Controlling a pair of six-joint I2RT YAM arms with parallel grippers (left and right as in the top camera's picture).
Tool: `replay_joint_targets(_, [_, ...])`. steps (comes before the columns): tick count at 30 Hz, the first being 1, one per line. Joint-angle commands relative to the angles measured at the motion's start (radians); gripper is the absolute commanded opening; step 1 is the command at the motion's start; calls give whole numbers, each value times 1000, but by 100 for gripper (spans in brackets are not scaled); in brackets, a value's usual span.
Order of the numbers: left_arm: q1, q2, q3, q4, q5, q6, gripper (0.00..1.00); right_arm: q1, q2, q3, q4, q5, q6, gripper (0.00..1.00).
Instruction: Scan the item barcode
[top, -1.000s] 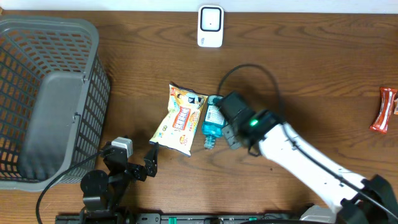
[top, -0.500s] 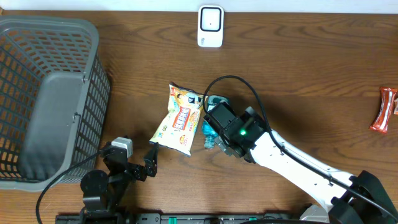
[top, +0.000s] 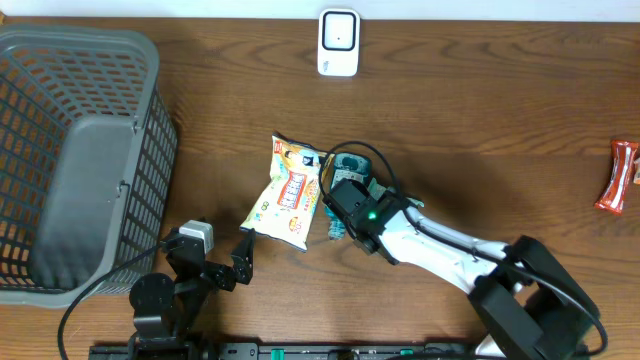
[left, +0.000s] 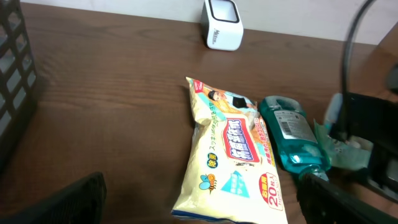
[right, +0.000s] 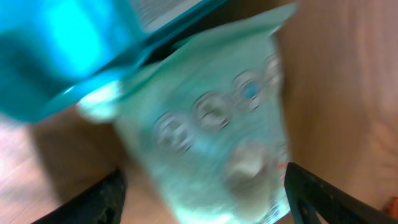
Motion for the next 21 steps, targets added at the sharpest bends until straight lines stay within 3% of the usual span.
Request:
replay_joint_targets(1, [2,-2,-14,-17,-1,16,98,-6,141,-24,26,63,-16,72])
replay_joint_targets(2, [2,-2,-14,-17,-1,16,98,-6,164,-24,30,63,-18,68])
replay_joint_targets(4, [2,-2,-14,-17,-1,16,98,-6,211,-24,31,55,-18,47])
replay_joint_targets(5, [2,-2,-14,-17,-1,16,98,-6,229,-24,28,41,-18,25])
replay_joint_targets(6, [2,-2,-14,-17,-1,16,98,-6,245,-24,24,9,-18,17])
replay_joint_targets(8, [2,-2,-14,-17,-1,16,98,-13,260,-24,4,-87,-21,13])
replay_joint_targets(9, [2,-2,-14,-18,-1,16,98,-18,259,-24,-5,-121,-21,5])
replay_joint_targets(14, [2,-2,-14,-17,-1,16,98,-50,196,26,-93,-171,22,1])
replay_joint_targets(19, [2,-2,-14,-17,-1,16,98,-103,32,132,-169,-423,-14,1])
replay_joint_targets(21, [2,-2,-14,-17,-1,16,98,-145,-55,168,-199,-620,-80,1])
